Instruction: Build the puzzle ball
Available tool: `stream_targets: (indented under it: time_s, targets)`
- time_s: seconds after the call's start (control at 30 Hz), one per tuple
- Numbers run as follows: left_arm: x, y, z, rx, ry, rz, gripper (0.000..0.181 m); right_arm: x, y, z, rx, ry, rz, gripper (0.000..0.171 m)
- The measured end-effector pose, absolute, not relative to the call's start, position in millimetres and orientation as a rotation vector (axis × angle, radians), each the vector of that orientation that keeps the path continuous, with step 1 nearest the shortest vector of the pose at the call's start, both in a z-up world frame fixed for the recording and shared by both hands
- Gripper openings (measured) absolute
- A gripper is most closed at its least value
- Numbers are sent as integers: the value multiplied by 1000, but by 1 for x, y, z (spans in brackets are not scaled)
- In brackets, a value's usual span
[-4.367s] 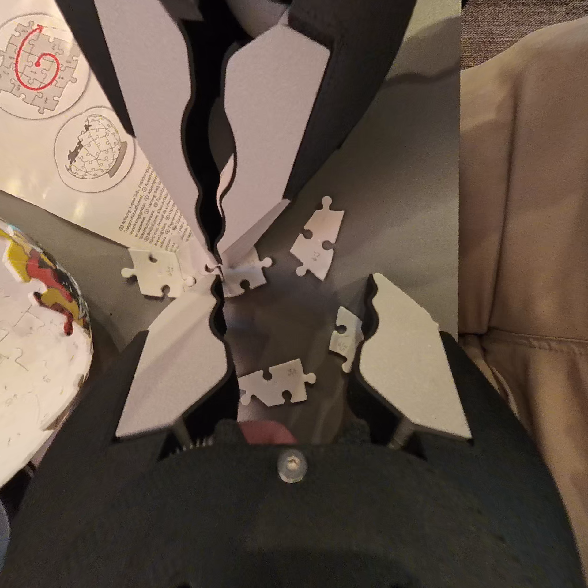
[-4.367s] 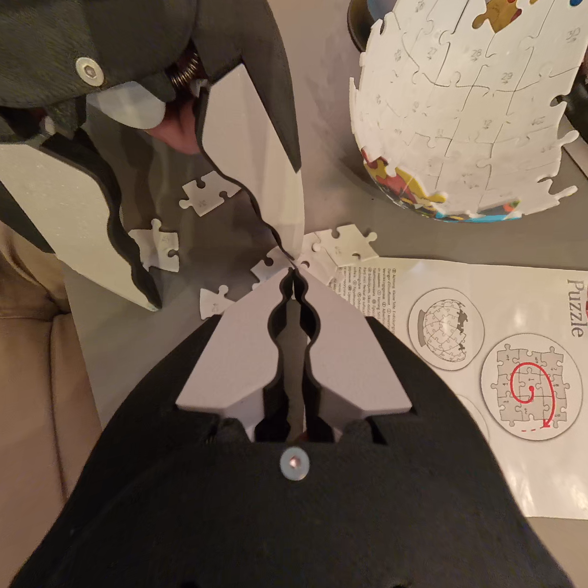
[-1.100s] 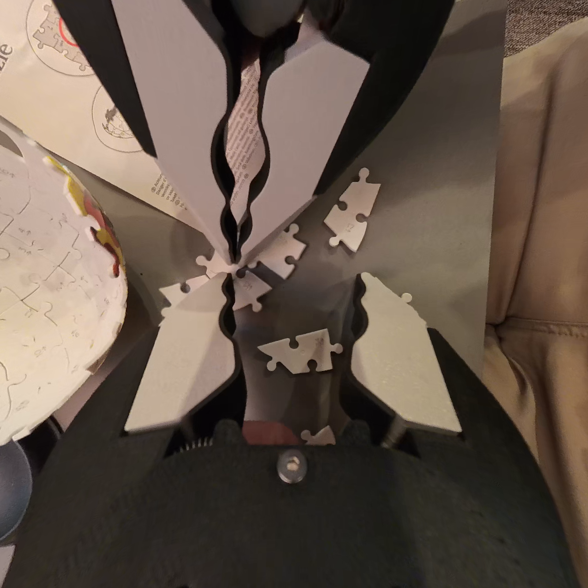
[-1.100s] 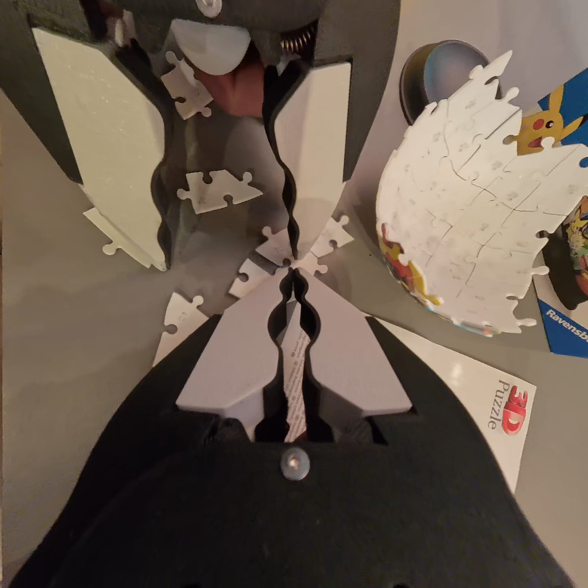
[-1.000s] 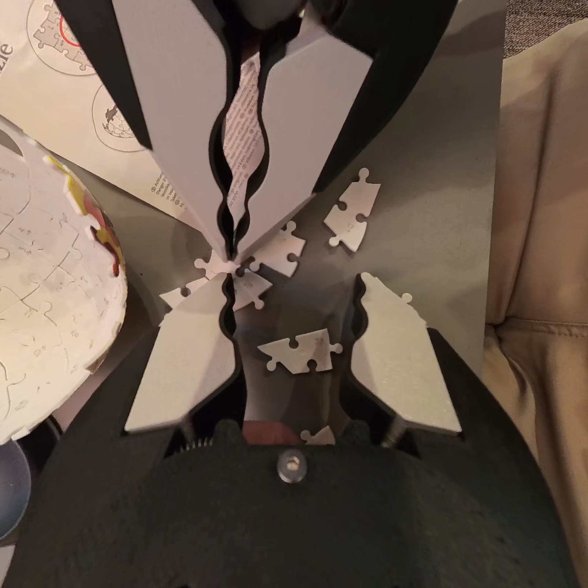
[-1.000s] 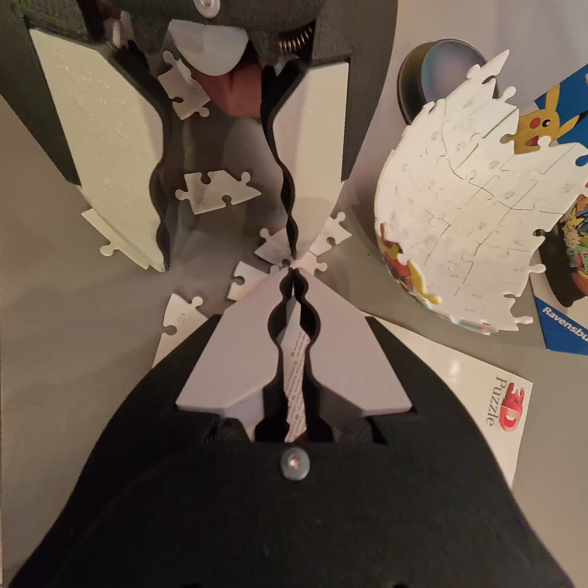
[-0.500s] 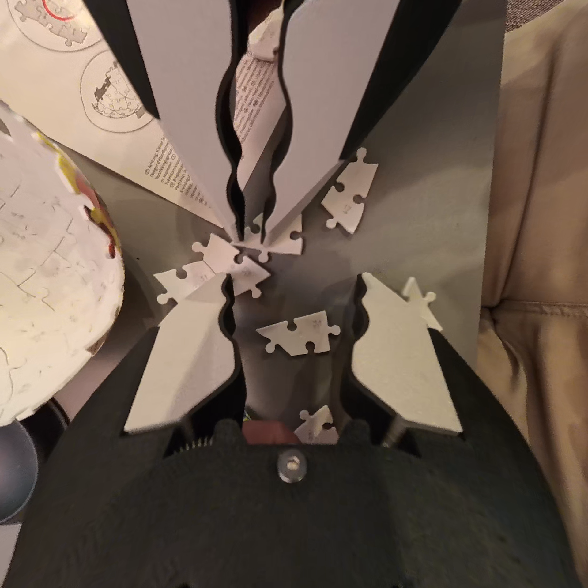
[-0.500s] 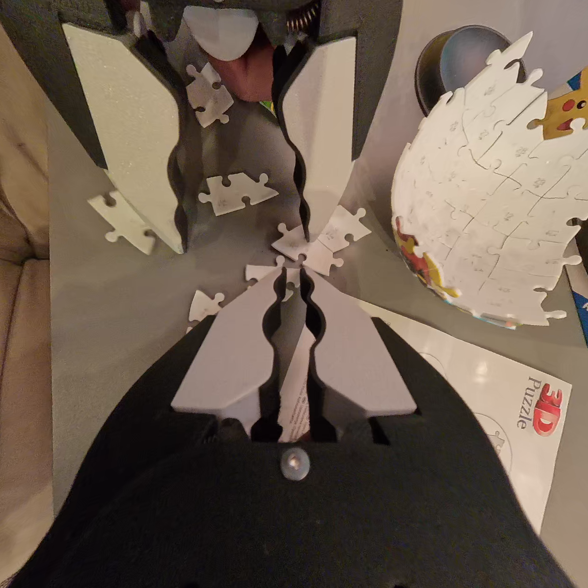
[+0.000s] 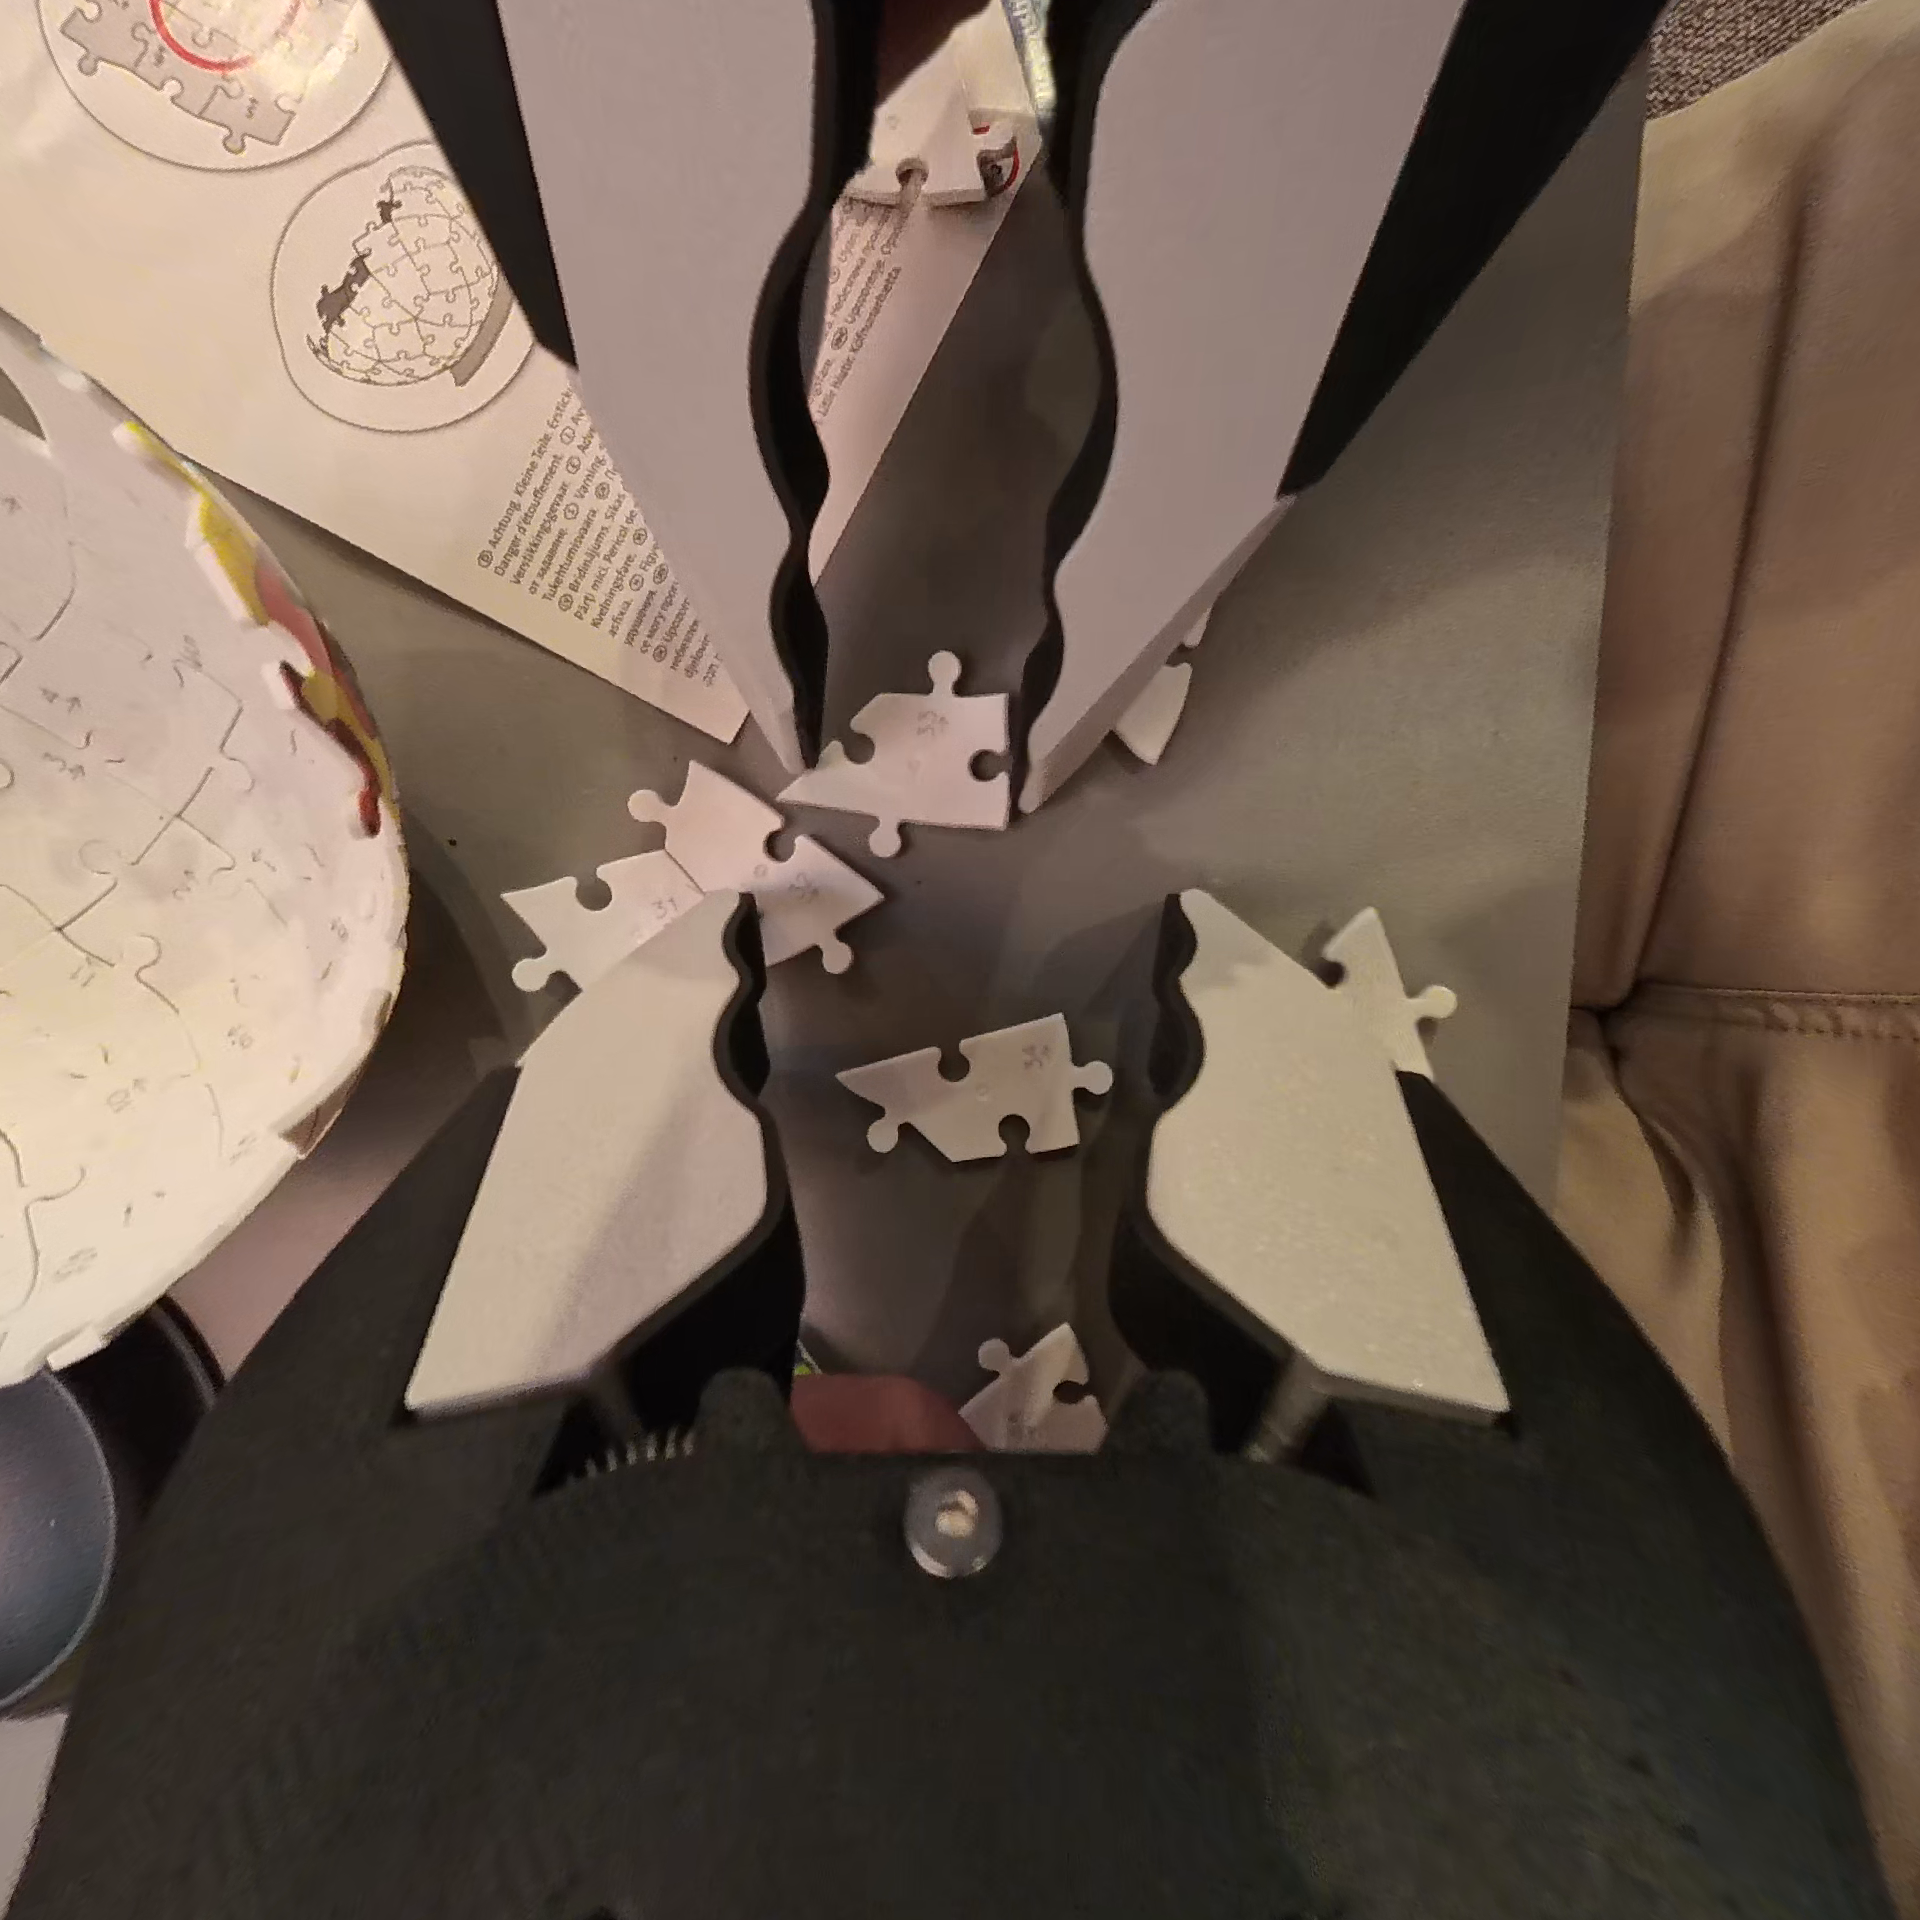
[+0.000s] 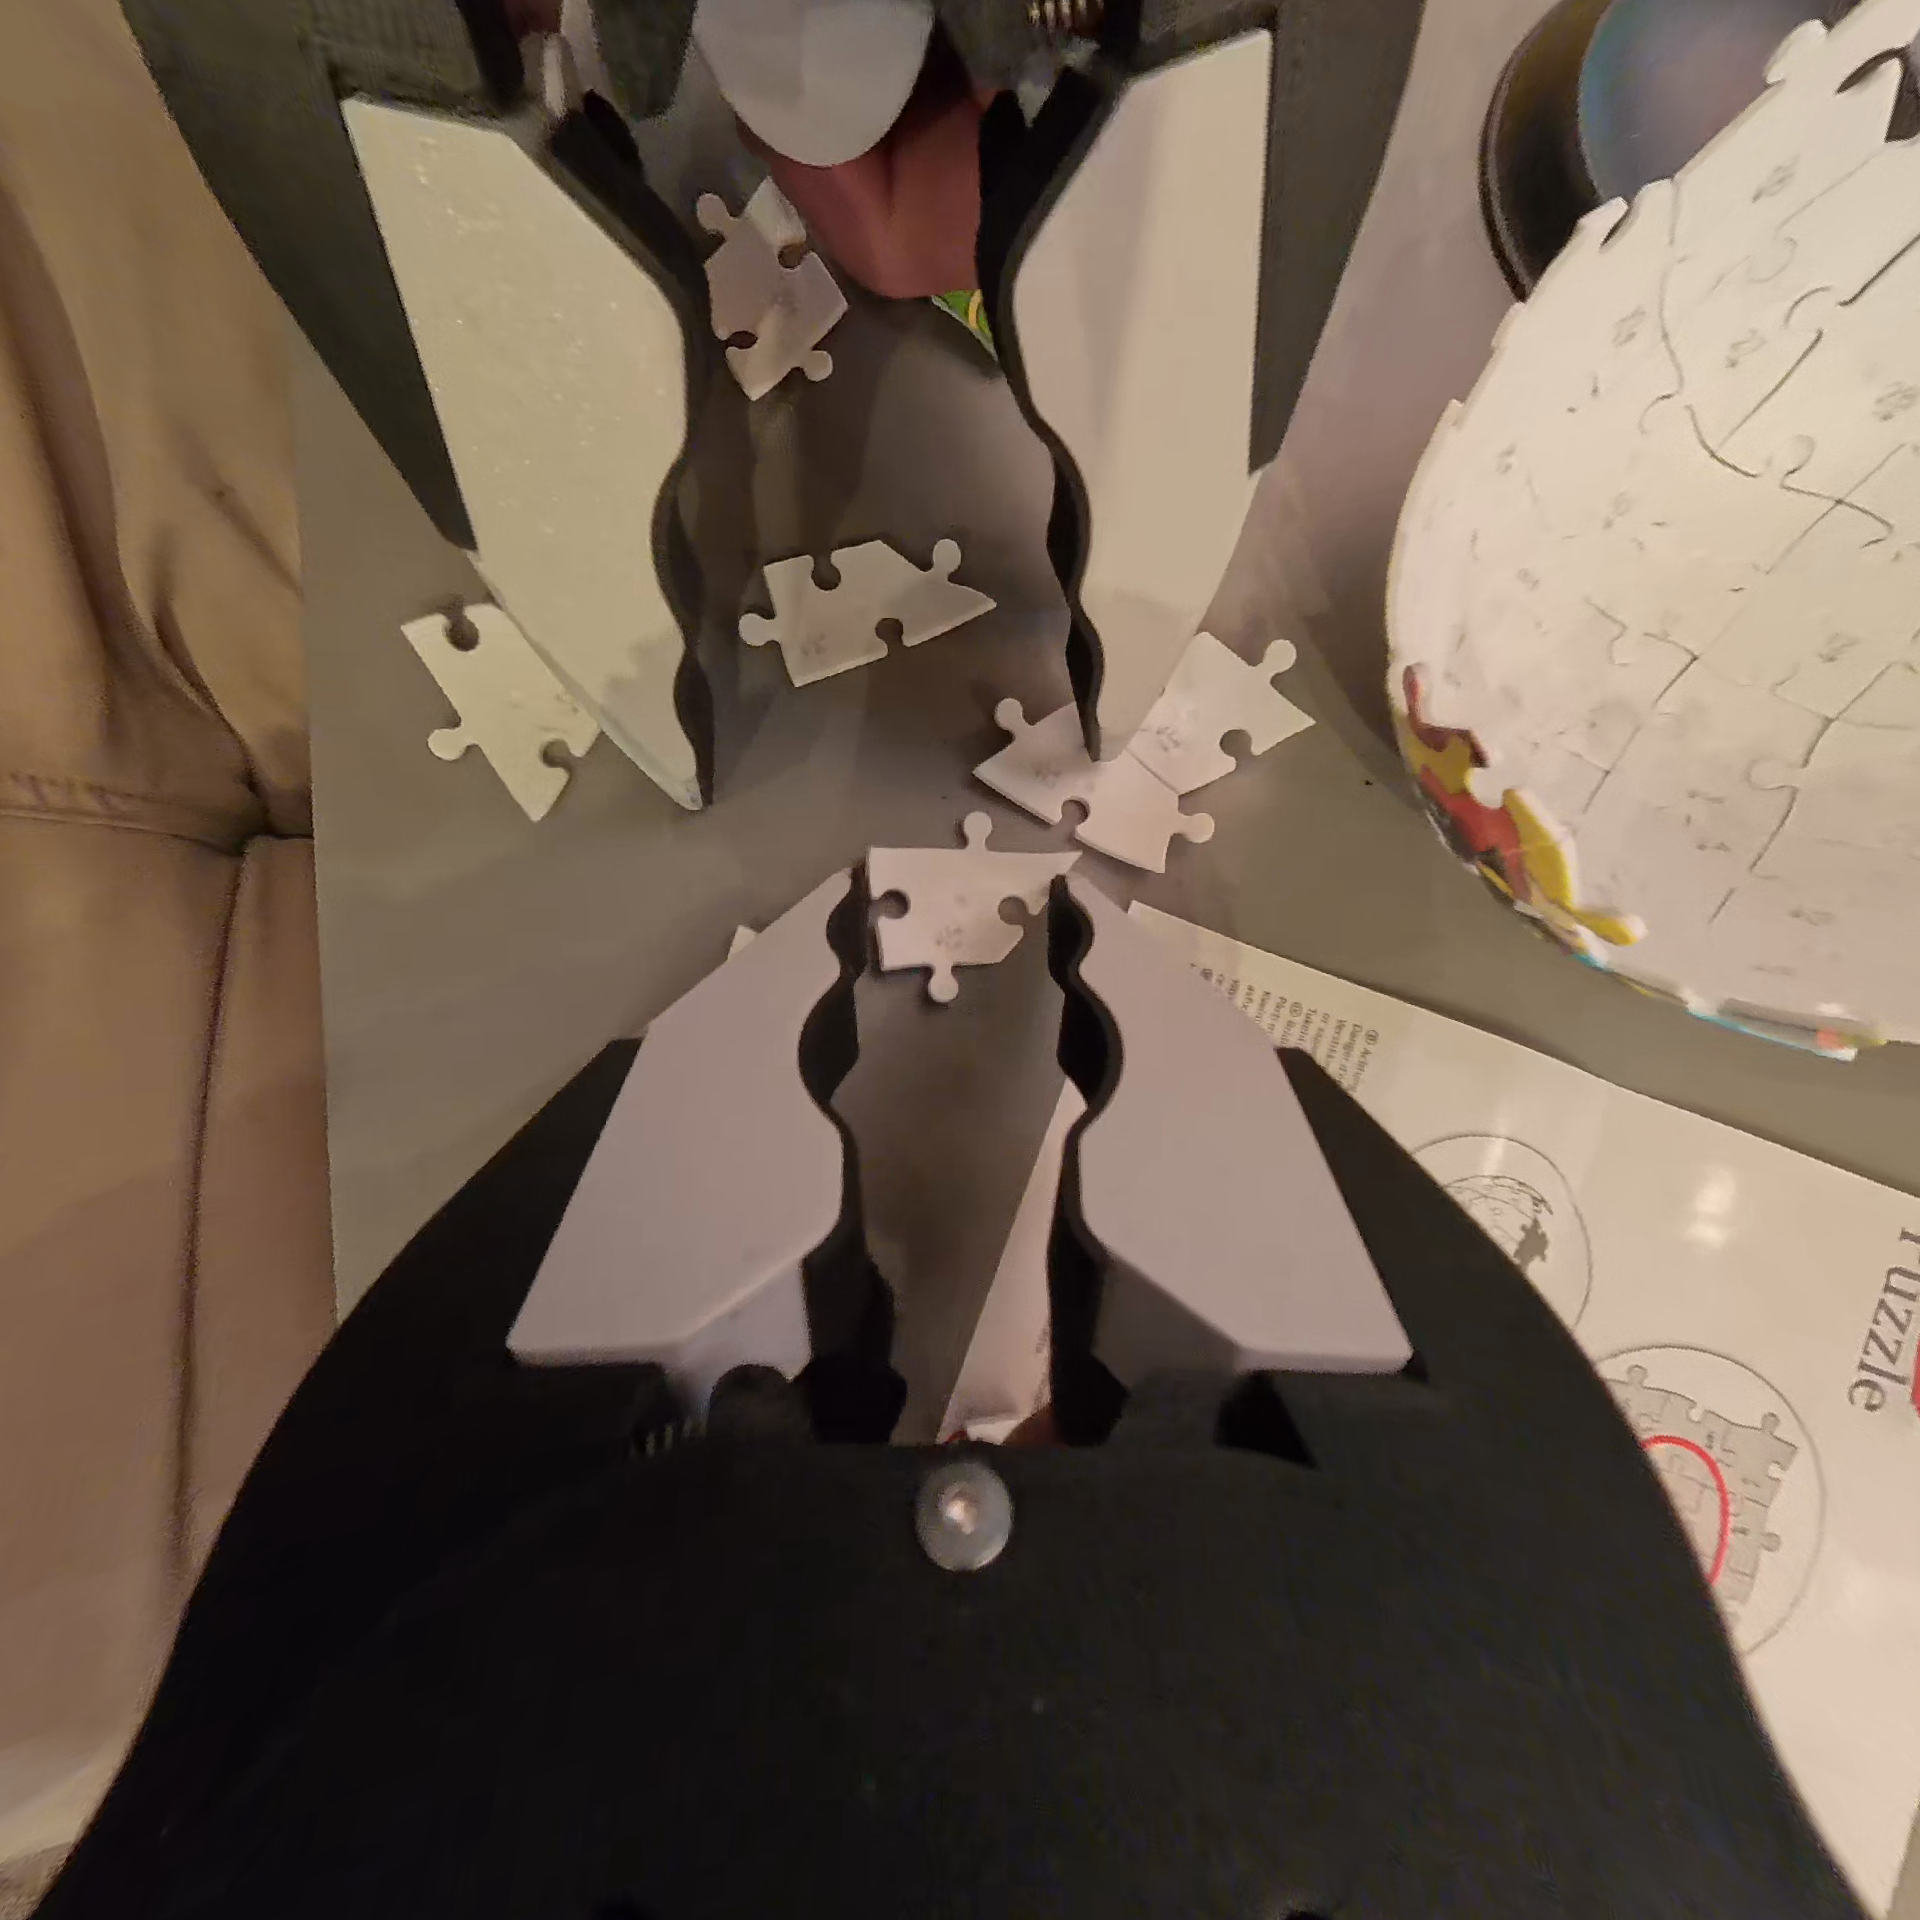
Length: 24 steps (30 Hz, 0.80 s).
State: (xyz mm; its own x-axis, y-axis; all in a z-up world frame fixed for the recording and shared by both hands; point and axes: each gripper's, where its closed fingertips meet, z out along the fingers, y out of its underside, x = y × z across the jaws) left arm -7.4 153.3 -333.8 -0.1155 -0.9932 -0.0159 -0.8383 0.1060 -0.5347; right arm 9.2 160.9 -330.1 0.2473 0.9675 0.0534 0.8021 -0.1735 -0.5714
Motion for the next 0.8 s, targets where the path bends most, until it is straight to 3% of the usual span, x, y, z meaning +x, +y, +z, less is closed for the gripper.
stream_targets:
  time_s: [0.13, 0.17, 0.23, 0.33, 0.43, 0.6, 0.7, 0.8]
  targets:
    - [-7, 153, -334, -1793, 2019, -565, 73, 10, 164, -329, -2039, -1562, 429, 29]
    - [-7, 153, -334, -1795, 2017, -568, 73, 11, 167, -328, -2044, -1536, 420, 10]
    - [-7, 152, -334, -1801, 2013, -572, 74, 12, 168, -328, -2059, -1510, 427, 10]
    - [-7, 152, -334, -1802, 2017, -566, 75, 14, 170, -326, -2064, -1502, 394, 14]
    - [-7, 152, -334, -1804, 2013, -571, 74, 16, 172, -325, -2103, -1484, 401, 46]
    - [-7, 152, -333, -1805, 2010, -579, 74, 17, 172, -331, -2153, -1455, 431, 45]
    - [-7, 153, -333, -1804, 2008, -583, 74, 16, 174, -331, -2151, -1439, 454, 32]
    - [-7, 152, -333, -1805, 2007, -589, 74, 17, 175, -331, -2154, -1423, 473, 31]
